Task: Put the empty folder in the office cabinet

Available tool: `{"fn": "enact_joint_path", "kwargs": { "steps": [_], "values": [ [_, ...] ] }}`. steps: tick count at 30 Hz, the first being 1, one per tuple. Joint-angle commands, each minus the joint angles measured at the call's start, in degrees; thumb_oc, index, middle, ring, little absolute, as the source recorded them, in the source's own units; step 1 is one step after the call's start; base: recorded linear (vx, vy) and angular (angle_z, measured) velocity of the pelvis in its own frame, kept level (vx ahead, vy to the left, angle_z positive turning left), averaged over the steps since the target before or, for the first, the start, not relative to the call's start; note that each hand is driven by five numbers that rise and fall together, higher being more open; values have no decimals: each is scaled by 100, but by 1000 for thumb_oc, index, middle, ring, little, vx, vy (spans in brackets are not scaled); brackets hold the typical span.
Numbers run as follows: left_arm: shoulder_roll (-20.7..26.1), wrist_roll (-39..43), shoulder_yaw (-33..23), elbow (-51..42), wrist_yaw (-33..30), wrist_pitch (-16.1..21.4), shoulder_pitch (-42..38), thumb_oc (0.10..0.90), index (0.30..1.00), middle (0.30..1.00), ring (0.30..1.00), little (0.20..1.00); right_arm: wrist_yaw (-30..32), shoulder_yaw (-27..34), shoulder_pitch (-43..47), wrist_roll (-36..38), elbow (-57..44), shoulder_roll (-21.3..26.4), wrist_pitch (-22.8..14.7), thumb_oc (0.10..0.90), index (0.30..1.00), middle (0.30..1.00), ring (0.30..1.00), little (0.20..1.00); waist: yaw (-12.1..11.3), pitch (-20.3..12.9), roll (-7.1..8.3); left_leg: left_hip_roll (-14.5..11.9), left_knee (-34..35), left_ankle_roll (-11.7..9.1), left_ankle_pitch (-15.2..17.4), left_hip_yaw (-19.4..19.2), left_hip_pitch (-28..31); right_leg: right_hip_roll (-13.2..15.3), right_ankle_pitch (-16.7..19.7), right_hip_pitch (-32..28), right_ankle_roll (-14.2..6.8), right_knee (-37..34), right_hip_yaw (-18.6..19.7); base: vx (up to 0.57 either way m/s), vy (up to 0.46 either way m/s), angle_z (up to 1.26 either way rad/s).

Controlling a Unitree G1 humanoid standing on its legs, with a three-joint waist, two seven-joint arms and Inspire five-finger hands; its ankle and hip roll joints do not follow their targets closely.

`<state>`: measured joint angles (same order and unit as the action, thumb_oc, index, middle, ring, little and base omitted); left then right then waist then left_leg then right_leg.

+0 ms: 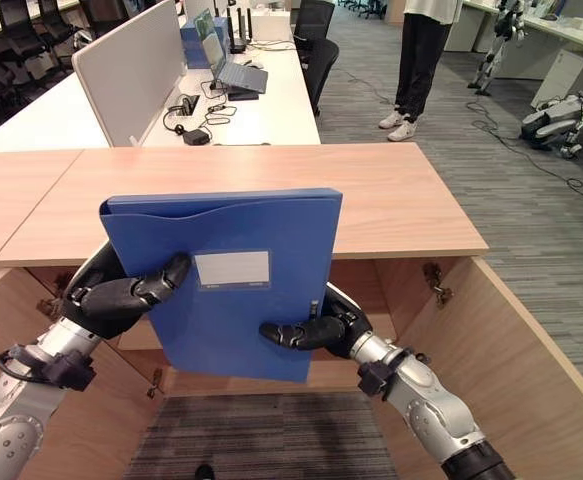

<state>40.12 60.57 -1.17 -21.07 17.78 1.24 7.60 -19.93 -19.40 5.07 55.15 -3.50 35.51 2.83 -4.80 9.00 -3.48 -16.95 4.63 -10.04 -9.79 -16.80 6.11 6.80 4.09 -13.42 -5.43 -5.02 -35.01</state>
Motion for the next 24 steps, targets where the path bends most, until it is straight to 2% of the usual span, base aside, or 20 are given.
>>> {"fn": "enact_joint_path", "kwargs": {
  "steps": [1,2,3,4,12,22,23,24],
  "values": [
    [-267,466,706,-533,350,175,-973,400,300,300,300,300,-340,-107,1361,344,-680,-861,-749,800,900,900,900,900,105,-129,96,-285,-27,-310,696,-94,169,190,-1192,-217,-115,2,119,0,0,0],
    [-291,459,708,-530,348,173,-973,400,300,300,300,300,-325,-102,1353,334,-663,-885,-753,800,900,900,900,900,105,-126,97,-281,-27,-309,698,-90,167,190,-1191,-216,-114,2,124,0,0,0],
    [-313,444,696,-527,348,170,-959,400,300,300,300,300,-315,-92,1344,339,-644,-918,-762,475,413,413,413,413,105,-120,96,-280,-26,-308,697,-89,165,190,-1191,-215,-115,2,124,0,0,0],
    [-313,444,695,-527,348,170,-959,400,300,300,300,300,-315,-92,1344,339,-644,-918,-762,400,300,300,300,300,105,-120,97,-280,-26,-308,697,-88,165,190,-1191,-215,-115,2,124,0,0,0],
    [-493,404,635,-497,331,151,-878,400,300,300,300,300,-314,-80,1266,453,-655,-1190,-731,400,300,300,300,300,112,-111,88,-264,-23,-304,717,-84,180,210,-1185,-218,-108,2,139,0,0,0],
    [-624,271,508,-475,390,207,-729,400,300,300,300,300,-491,-189,1075,189,-743,-948,-531,400,300,300,300,300,108,-96,115,-238,-30,-303,728,-71,159,207,-1182,-196,-108,2,135,0,0,0],
    [-675,219,359,-479,376,226,-581,800,900,900,900,900,-545,-95,923,17,-792,-771,-421,400,300,300,300,300,99,-88,127,-229,-23,-304,730,-70,155,206,-1181,-193,-112,2,129,0,0,0],
    [-636,141,294,-424,347,273,-526,800,900,900,900,900,-581,-86,847,-58,-800,-612,-387,400,300,300,300,300,92,-81,133,-223,-23,-303,731,-67,150,201,-1178,-190,-113,2,121,0,0,0]
  ]
}}
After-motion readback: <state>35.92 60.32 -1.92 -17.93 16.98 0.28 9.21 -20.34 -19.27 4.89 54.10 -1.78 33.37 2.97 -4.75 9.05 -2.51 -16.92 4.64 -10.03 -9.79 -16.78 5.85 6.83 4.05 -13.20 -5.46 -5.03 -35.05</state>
